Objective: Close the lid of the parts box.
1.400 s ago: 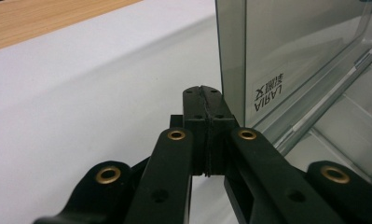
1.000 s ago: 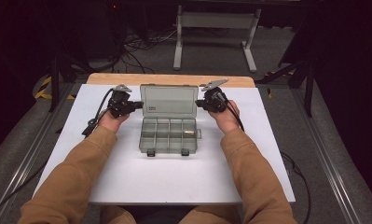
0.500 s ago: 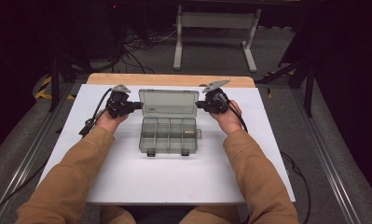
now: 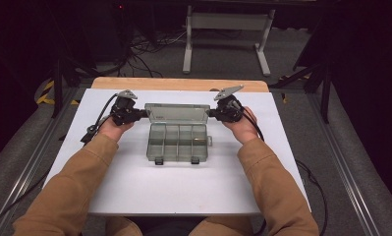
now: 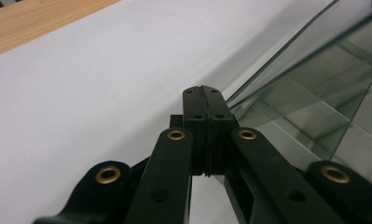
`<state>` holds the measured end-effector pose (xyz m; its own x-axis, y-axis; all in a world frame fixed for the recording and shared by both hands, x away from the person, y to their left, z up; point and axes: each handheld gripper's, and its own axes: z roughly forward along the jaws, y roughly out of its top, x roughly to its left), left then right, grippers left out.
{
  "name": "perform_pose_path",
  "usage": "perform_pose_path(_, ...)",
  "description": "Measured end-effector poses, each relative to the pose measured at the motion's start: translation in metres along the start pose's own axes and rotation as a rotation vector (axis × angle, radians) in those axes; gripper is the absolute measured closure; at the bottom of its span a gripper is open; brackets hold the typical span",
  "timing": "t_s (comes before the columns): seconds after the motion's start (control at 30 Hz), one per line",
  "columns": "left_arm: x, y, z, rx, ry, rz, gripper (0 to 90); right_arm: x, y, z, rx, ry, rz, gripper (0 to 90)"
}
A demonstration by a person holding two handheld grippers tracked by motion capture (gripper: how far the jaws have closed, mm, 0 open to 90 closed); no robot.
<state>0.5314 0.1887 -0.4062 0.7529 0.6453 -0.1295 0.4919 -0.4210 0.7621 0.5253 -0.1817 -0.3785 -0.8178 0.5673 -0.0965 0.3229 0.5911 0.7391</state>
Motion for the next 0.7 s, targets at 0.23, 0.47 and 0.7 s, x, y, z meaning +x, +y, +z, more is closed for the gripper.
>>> perform_pose_path(0.23,-0.004,0.0,-0.003,0.023,-0.005,0.025,90.0,0.007,-0.001,-0.006,0.009,0.024,-0.02,90.0)
perform_pose_path(0.47,-0.007,-0.001,-0.005,0.053,-0.022,0.041,90.0,0.012,-0.003,-0.009,0.021,0.042,-0.032,90.0)
perform_pose_path(0.7,-0.012,-0.002,-0.008,0.08,-0.042,0.064,90.0,0.02,-0.006,-0.014,0.035,0.054,-0.05,90.0)
